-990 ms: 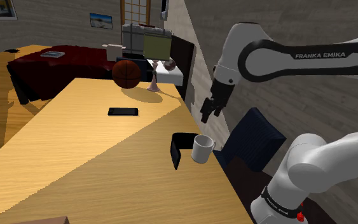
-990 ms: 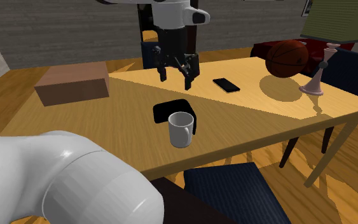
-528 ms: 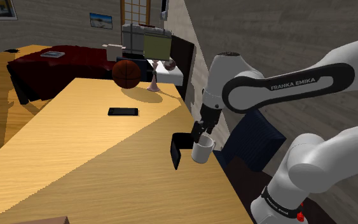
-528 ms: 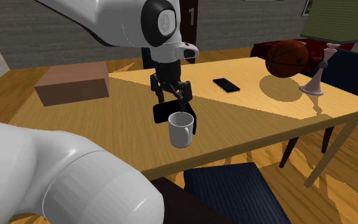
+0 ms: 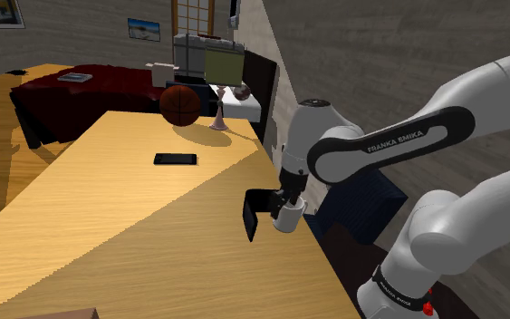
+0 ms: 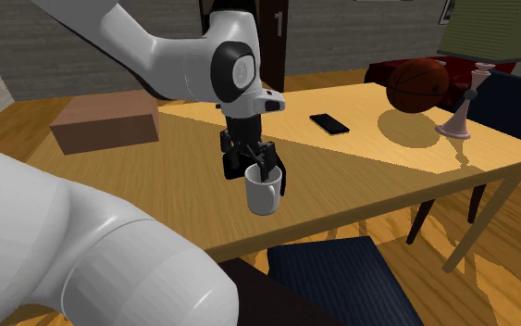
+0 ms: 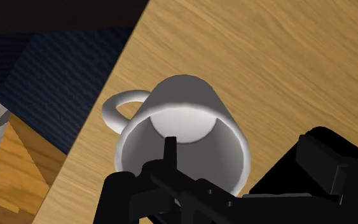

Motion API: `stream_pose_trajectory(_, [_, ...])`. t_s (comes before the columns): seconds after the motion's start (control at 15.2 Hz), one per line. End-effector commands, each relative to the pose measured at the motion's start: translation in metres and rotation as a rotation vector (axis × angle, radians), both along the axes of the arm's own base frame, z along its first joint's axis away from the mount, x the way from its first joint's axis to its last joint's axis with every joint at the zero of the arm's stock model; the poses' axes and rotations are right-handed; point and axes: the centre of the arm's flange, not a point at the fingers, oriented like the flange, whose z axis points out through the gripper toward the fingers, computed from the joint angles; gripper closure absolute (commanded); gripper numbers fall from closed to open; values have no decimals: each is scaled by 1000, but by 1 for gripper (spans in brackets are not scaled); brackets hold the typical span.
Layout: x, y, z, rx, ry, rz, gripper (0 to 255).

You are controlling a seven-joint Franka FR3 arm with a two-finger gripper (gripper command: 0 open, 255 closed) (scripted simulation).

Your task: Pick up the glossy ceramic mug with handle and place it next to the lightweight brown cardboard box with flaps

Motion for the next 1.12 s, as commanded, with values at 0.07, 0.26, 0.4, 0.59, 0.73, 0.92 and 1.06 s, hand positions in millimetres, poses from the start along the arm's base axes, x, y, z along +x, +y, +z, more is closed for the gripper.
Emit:
stream_pose_trajectory(0.07, [1, 0, -13, 0, -1, 0, 0])
stream_pose_trajectory(0.26, [1, 0, -13, 0, -1, 0, 0])
stream_pose_trajectory(0.4, [1, 0, -13, 0, -1, 0, 0])
stream_pose_trajectory(0.59, [1, 0, -13, 0, -1, 0, 255])
stream_pose_trajectory(0.73, [1, 0, -13, 0, -1, 0, 255])
stream_pose_trajectory(0.92, [1, 0, -13, 0, -1, 0, 255])
stream_pose_trajectory(1.06, [1, 0, -13, 0, -1, 0, 255])
